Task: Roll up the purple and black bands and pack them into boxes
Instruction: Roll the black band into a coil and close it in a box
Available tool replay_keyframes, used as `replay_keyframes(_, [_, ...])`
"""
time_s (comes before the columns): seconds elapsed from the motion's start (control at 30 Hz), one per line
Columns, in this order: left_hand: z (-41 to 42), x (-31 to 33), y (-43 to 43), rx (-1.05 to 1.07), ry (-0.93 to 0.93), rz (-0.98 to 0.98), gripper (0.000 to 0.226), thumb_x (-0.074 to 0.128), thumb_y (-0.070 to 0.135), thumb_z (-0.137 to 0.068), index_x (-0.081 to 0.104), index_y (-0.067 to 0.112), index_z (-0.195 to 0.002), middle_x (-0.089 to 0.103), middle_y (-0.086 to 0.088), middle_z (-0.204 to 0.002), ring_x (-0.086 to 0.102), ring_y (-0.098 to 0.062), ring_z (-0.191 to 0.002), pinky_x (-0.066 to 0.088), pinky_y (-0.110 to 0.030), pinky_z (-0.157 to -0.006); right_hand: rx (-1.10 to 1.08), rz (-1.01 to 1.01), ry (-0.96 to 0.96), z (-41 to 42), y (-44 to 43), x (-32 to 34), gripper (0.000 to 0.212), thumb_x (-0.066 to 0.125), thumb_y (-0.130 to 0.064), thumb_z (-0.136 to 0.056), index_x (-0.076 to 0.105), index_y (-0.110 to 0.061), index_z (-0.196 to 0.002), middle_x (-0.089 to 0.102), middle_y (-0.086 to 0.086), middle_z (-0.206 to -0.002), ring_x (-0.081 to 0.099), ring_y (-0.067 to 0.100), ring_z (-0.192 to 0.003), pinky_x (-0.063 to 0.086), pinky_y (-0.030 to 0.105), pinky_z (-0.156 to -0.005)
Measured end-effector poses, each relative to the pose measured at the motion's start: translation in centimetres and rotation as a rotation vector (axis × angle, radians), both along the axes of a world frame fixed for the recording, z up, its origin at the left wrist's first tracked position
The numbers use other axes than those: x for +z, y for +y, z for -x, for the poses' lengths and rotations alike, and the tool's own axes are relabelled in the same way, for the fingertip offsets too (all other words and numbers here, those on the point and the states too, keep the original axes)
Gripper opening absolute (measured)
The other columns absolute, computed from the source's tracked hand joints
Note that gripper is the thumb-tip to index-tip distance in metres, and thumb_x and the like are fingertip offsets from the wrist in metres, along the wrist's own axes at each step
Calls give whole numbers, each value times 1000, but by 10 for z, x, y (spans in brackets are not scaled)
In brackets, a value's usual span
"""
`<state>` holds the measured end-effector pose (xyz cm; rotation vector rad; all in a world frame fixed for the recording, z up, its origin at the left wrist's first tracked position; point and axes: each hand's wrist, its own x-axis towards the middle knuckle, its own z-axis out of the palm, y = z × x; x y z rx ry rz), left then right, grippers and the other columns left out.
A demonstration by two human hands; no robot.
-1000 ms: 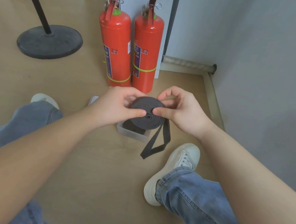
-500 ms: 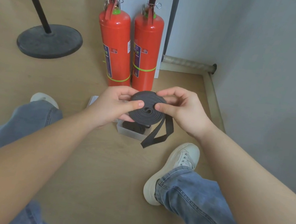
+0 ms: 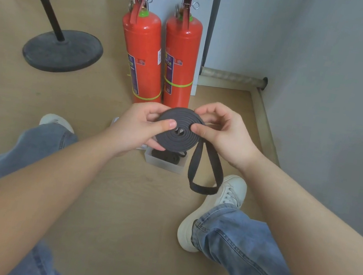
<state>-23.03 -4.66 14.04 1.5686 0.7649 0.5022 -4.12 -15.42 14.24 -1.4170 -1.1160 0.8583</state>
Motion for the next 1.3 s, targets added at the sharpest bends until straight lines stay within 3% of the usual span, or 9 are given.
replay_keyframes(0.27, [0,2,0,-53,82,-149,31,70,18,-93,67,21,-123,73,8,-109,73,-8,-92,61,-31,-58,33,25,-23,5,0,-2,27,74,8,-85,71,-17,-94,79,-3,-84,76,15,-81,62,30,-81])
replay_keyframes(0.47, [0,0,1,1,38,-16,22,72,12,-91,73,26,-108,74,-3,-109,76,-17,-91,63,-38,-66,54,52,97,-1,-1,1,22,74,4,-86,74,-13,-100,79,4,-93,76,19,-90,60,28,-85])
replay_keyframes(0.63, [-1,1,0,-7,18,15,20,73,16,-89,73,26,-107,75,-2,-106,75,-17,-91,63,-39,-64,-21,51,87,-4,2,2,22,79,2,-82,78,-19,-89,80,5,-91,77,22,-89,61,32,-86])
replay_keyframes(0.83, [-2,-1,-5,19,-17,55,14,70,14,-91,73,18,-105,74,-1,-99,76,-16,-83,63,-36,-59,17,76,86,-1,2,-2,20,78,5,-82,77,-13,-93,79,7,-92,76,19,-89,59,30,-87])
replay_keyframes(0.93, [-3,-3,-5,55,-52,74,14,67,16,-94,72,16,-108,73,-3,-105,76,-18,-86,63,-38,-61,100,84,2,-3,-1,1,34,75,9,-84,73,-18,-105,78,-4,-94,75,11,-91,57,23,-85])
replay_keyframes(1.0, [-2,-4,-4,71,-53,98,18,65,19,-96,70,17,-113,72,-6,-112,75,-20,-95,63,-43,-65,133,92,-99,-4,-2,1,45,72,9,-87,70,-26,-115,78,1,-104,74,19,-102,58,27,-92])
replay_keyframes(1.07, [-2,-4,-3,52,-28,74,23,66,20,-95,69,20,-118,71,-3,-115,73,-20,-102,63,-45,-66,114,85,-96,-4,-1,-1,47,68,11,-89,70,-24,-120,77,6,-107,74,23,-104,58,30,-95])
replay_keyframes(1.17, [-2,-3,-4,-42,42,-19,34,70,19,-93,63,31,-124,70,12,-116,71,-10,-103,63,-44,-65,111,101,-89,-3,0,-3,47,68,12,-89,69,-23,-121,78,-7,-101,75,11,-98,58,25,-89])
replay_keyframes(1.3, [-2,-3,-4,-50,115,-77,22,68,20,-94,67,23,-116,73,8,-107,74,-10,-92,63,-44,-61,144,131,-150,2,-1,-4,47,71,8,-89,69,-31,-115,78,-14,-95,75,7,-94,59,27,-86])
